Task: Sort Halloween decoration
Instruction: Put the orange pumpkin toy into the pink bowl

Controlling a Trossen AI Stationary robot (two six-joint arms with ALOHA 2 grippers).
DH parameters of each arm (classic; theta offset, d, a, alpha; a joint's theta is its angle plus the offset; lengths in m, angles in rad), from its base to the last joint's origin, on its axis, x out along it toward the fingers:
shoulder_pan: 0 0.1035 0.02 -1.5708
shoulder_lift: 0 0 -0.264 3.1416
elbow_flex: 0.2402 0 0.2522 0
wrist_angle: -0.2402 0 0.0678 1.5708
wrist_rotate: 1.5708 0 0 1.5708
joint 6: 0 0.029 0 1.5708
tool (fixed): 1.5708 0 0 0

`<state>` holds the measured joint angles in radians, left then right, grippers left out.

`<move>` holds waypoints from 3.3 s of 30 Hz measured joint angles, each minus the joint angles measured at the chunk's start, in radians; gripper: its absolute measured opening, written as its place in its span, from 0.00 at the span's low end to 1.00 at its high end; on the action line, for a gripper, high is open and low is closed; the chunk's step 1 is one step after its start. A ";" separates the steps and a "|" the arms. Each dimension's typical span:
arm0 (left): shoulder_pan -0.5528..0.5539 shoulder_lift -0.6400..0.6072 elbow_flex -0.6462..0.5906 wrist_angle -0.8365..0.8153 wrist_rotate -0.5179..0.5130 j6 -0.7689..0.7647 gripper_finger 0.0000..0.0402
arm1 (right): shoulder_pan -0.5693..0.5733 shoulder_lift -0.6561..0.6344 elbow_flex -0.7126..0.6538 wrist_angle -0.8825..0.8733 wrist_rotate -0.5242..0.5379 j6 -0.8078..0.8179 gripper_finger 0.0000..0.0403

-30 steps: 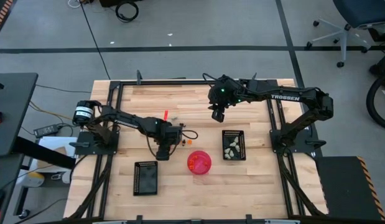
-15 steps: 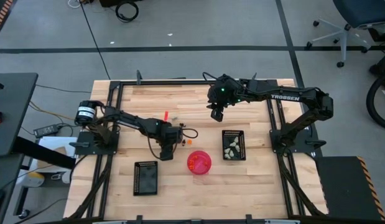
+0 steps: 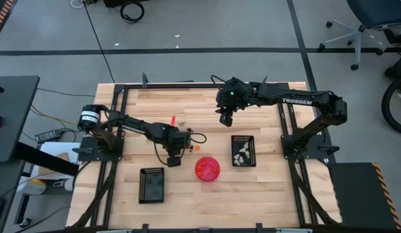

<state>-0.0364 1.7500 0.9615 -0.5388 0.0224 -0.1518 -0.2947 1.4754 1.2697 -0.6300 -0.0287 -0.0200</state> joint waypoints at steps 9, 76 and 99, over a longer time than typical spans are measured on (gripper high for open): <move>0.001 -0.025 0.012 0.044 0.012 -0.040 0.10 | 0.000 0.000 0.000 -0.001 -0.002 -0.007 0.32; -0.009 0.119 0.039 0.492 0.015 0.133 0.10 | -0.002 0.000 0.000 -0.027 -0.044 0.018 0.32; 0.072 0.104 0.038 0.528 0.060 0.170 0.09 | -0.014 0.000 0.000 -0.132 -0.043 -0.042 0.32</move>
<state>0.0361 1.8538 0.9993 -0.0104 0.0826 0.0185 -0.3083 1.4757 1.2701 -0.7618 -0.0719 -0.0624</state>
